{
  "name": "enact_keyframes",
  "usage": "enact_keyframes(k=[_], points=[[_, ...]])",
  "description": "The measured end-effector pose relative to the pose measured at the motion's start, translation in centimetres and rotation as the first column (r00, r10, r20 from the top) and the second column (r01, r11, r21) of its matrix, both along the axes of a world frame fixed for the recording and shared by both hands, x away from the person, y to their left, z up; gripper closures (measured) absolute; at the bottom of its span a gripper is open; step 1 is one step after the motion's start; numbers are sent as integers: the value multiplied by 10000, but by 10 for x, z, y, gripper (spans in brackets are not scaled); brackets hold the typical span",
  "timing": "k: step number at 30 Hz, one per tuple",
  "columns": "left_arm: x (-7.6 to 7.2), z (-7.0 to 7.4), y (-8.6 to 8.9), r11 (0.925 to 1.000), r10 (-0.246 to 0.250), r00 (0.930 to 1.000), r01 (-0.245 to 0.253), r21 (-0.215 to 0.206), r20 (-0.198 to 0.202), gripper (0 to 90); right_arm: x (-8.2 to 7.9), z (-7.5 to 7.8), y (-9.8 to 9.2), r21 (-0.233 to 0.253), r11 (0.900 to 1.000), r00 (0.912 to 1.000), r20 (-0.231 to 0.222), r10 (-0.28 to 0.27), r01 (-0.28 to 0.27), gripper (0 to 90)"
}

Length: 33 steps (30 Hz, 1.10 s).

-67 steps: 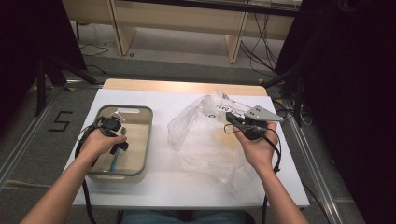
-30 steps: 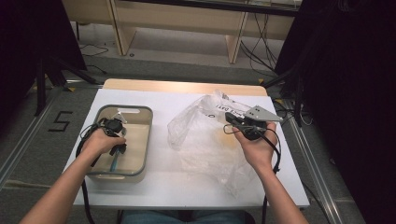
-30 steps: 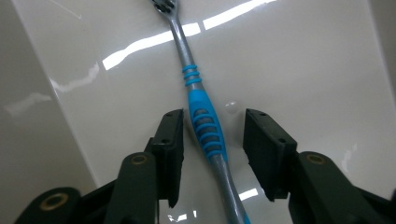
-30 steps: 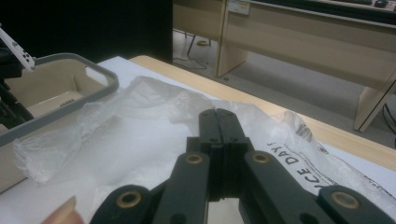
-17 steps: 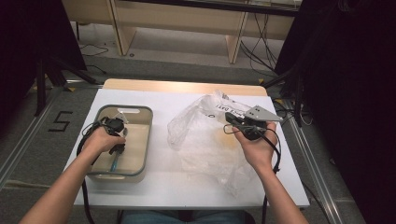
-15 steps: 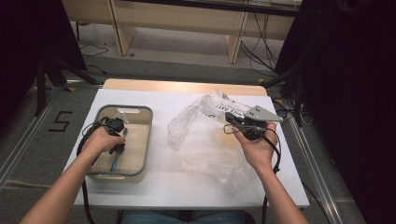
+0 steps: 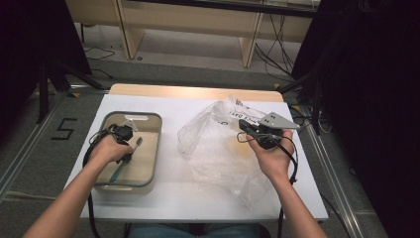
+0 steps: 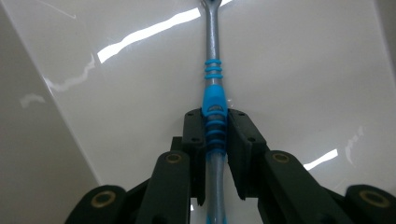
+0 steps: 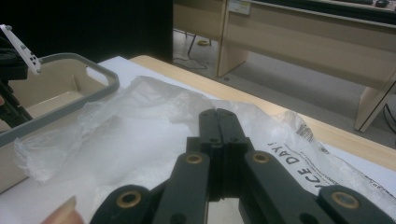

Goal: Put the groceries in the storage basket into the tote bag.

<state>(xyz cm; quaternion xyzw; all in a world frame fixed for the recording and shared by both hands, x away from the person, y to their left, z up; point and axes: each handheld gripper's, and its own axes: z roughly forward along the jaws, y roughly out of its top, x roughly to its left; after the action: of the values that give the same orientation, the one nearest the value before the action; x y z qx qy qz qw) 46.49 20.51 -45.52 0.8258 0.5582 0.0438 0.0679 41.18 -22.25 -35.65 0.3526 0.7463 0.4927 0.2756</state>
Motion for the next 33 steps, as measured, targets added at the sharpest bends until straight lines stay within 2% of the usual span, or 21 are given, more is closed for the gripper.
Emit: enact_keyframes(k=[9, 21, 26, 33], points=[[-1, 1, -1, 9989, -445, 9989, 444, 138, 113, 780, 0, 0, 0, 13, 10000, 10000, 0, -5, 5, 900], [-2, 1, 2, 9982, -584, 9982, 585, -106, 112, 781, 0, -1, 1, -26, 10000, 10000, -23, 1, -1, 900], [-2, 2, 4, 9983, -557, 9982, 561, -164, 235, 781, 1, -1, 0, -18, 10000, 10000, -29, 4, -4, 900], [-4, 6, 7, 9979, -460, 9969, 489, -428, 645, 781, 1, -2, 1, -22, 10000, 10000, -19, 11, -11, 900]])
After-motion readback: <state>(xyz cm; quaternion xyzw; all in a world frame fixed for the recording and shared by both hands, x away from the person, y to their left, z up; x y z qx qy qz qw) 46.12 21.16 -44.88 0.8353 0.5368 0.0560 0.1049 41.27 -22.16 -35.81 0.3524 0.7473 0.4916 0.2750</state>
